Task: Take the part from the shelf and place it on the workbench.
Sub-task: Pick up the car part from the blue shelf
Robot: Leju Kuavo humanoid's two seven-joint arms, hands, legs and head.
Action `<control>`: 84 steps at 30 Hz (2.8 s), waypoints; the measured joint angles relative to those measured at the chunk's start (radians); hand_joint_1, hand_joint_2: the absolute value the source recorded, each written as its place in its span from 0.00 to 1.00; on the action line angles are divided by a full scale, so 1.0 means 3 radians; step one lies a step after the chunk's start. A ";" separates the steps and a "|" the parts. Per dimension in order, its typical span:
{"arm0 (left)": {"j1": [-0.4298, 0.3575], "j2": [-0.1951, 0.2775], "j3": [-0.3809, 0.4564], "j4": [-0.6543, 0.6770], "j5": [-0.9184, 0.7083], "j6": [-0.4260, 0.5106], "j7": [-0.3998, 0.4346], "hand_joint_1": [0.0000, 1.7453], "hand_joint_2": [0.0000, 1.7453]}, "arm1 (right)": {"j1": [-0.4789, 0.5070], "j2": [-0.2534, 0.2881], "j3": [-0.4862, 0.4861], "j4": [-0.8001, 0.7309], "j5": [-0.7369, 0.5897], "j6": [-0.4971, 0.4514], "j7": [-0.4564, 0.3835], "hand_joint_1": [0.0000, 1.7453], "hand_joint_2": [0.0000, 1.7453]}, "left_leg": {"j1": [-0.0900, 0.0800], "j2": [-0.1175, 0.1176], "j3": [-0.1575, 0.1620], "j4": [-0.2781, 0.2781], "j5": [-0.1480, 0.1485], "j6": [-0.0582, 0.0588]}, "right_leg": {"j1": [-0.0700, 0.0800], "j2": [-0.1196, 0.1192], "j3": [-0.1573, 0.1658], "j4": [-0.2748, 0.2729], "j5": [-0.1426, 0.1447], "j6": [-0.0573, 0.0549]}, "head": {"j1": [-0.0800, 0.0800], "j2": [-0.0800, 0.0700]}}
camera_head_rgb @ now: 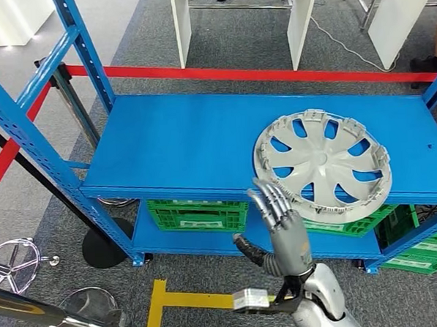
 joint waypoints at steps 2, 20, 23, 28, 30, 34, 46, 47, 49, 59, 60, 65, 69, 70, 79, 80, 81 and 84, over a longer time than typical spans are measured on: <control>-0.0008 -0.0001 -0.0015 0.0000 0.0008 -0.0010 0.0010 0.00 0.00 | 0.0025 0.0108 -0.0142 0.0004 0.0089 -0.0003 -0.0057 0.00 1.00 | 0.0000 0.0000 0.0000 0.0000 0.0000 0.0000 | 0.0000 0.0000 0.0000 0.0000 0.0000 0.0000 | 0.0000 0.0000; -0.0108 0.0029 -0.0195 -0.0001 0.0005 -0.0074 0.0036 0.00 0.00 | -0.0220 0.0272 -0.0919 0.0594 0.1988 -0.0010 0.0926 0.00 1.00 | -0.0001 -0.0002 0.0001 0.0001 0.0000 0.0000 | -0.0001 -0.0001 0.0002 0.0001 0.0001 0.0000 | 0.0000 0.0000; -0.0119 0.0038 -0.0202 -0.0006 -0.0005 -0.0074 0.0026 0.00 0.00 | -0.0313 0.0167 -0.0848 0.0776 0.2043 -0.0010 0.1168 0.00 1.00 | -0.0001 -0.0002 0.0000 0.0001 0.0000 0.0000 | -0.0001 -0.0001 0.0001 0.0001 0.0001 0.0000 | 0.0001 0.0000; -0.0132 0.0048 -0.0206 -0.0019 -0.0035 -0.0080 0.0014 0.00 0.00 | -0.0438 0.0038 -0.0737 0.1057 0.2069 -0.0011 0.1401 0.00 1.00 | -0.0001 -0.0002 0.0000 0.0001 0.0000 0.0000 | -0.0001 0.0000 0.0001 0.0001 0.0001 0.0000 | 0.0000 0.0000; -0.0134 0.0052 -0.0211 -0.0026 -0.0037 -0.0080 0.0007 0.00 0.00 | -0.0487 -0.0002 -0.0686 0.1161 0.2088 -0.0011 0.1502 0.00 1.00 | -0.0001 -0.0002 0.0000 0.0001 0.0000 0.0000 | 0.0000 -0.0001 0.0001 0.0001 0.0001 0.0000 | 0.0000 0.0000; -0.0141 0.0058 -0.0236 -0.0034 -0.0037 -0.0080 0.0003 0.00 0.00 | -0.0573 -0.0068 -0.0594 0.1357 0.2101 -0.0011 0.1635 0.00 1.00 | -0.0001 -0.0002 0.0000 0.0001 0.0000 0.0000 | 0.0000 -0.0001 0.0001 0.0001 0.0001 0.0001 | 0.0001 0.0000; -0.0147 0.0068 -0.0256 -0.0041 -0.0032 -0.0081 -0.0001 0.00 0.00 | -0.0676 -0.0151 -0.0507 0.1635 0.2053 -0.0013 0.1757 0.00 1.00 | -0.0001 -0.0002 0.0000 0.0001 0.0000 0.0000 | 0.0000 -0.0001 0.0000 0.0001 0.0001 0.0001 | 0.0001 0.0000; -0.0146 0.0069 -0.0255 -0.0041 -0.0030 -0.0081 -0.0005 0.00 0.00 | -0.0682 -0.0163 -0.0507 0.1658 0.2035 -0.0013 0.1767 0.00 1.00 | -0.0001 -0.0002 0.0000 0.0001 0.0000 0.0000 | -0.0001 -0.0001 0.0000 0.0001 0.0001 0.0001 | 0.0001 0.0000; -0.0145 0.0069 -0.0255 -0.0042 -0.0018 -0.0086 -0.0020 0.00 0.00 | -0.0684 -0.0188 -0.0509 0.1691 0.1996 -0.0013 0.1774 0.00 1.00 | -0.0001 -0.0002 0.0000 0.0001 0.0000 0.0000 | -0.0001 -0.0001 0.0000 0.0001 0.0001 0.0001 | 0.0000 0.0000; -0.0126 0.0074 -0.0254 -0.0047 0.0022 -0.0095 -0.0053 0.00 0.00 | -0.0604 -0.0251 -0.0616 0.1712 0.1901 -0.0014 0.1713 0.00 1.00 | -0.0001 -0.0002 0.0000 0.0002 0.0000 0.0000 | -0.0001 -0.0001 0.0000 0.0001 0.0001 0.0001 | 0.0001 0.0000; -0.0126 0.0074 -0.0254 -0.0047 0.0022 -0.0096 -0.0054 0.00 0.00 | -0.0600 -0.0253 -0.0621 0.1712 0.1899 -0.0014 0.1711 0.00 1.00 | -0.0001 -0.0002 0.0000 0.0002 0.0000 0.0000 | -0.0001 -0.0001 0.0000 0.0001 0.0001 0.0001 | 0.0000 0.0000; -0.0110 0.0074 -0.0254 -0.0048 0.0031 -0.0120 -0.0082 0.00 0.00 | -0.0546 -0.0257 -0.0691 0.1693 0.1853 -0.0016 0.1663 0.00 1.00 | -0.0001 -0.0002 0.0000 0.0002 0.0000 0.0000 | 0.0000 -0.0001 0.0000 0.0001 0.0001 0.0001 | 0.0000 0.0000; -0.0088 0.0077 -0.0254 -0.0048 0.0033 -0.0130 -0.0097 0.00 0.00 | -0.0505 -0.0270 -0.0772 0.1682 0.1846 -0.0017 0.1653 0.00 1.00 | -0.0001 -0.0002 0.0000 0.0002 0.0000 0.0000 | -0.0001 0.0000 0.0000 0.0001 0.0001 0.0001 | 0.0001 0.0000; -0.0086 0.0079 -0.0254 -0.0048 0.0033 -0.0130 -0.0097 0.00 0.00 | -0.0502 -0.0275 -0.0788 0.1683 0.1850 -0.0017 0.1656 0.00 1.00 | -0.0001 -0.0002 0.0000 0.0002 0.0000 0.0000 | -0.0001 0.0000 0.0000 0.0001 0.0001 0.0001 | 0.0001 0.0000; -0.0085 0.0084 -0.0254 -0.0050 0.0030 -0.0138 -0.0097 0.00 0.00 | -0.0516 -0.0305 -0.0865 0.1740 0.1902 -0.0017 0.1714 0.00 1.00 | -0.0001 -0.0002 0.0000 0.0002 0.0000 0.0000 | -0.0001 -0.0001 0.0001 0.0001 0.0001 0.0001 | 0.0000 0.0000; -0.0085 0.0084 -0.0254 -0.0050 0.0029 -0.0138 -0.0097 0.00 0.00 | -0.0521 -0.0305 -0.0867 0.1748 0.1918 -0.0017 0.1727 0.00 1.00 | -0.0001 -0.0002 0.0000 0.0002 0.0000 0.0000 | -0.0001 -0.0001 0.0001 0.0001 0.0001 0.0001 | 0.0000 0.0000; -0.0085 0.0084 -0.0254 -0.0050 0.0029 -0.0138 -0.0097 0.00 0.00 | -0.0527 -0.0305 -0.0868 0.1757 0.1937 -0.0017 0.1744 0.00 1.00 | -0.0001 -0.0002 0.0000 0.0002 0.0000 0.0000 | -0.0001 -0.0001 0.0001 0.0001 0.0001 0.0001 | 0.0000 0.0000; -0.0085 0.0084 -0.0254 -0.0052 0.0020 -0.0138 -0.0097 0.00 0.00 | -0.0558 -0.0305 -0.0868 0.1791 0.1987 -0.0017 0.1801 0.00 1.00 | -0.0001 -0.0002 0.0000 0.0002 0.0000 0.0000 | -0.0001 -0.0001 0.0001 0.0001 0.0001 0.0001 | 0.0000 0.0000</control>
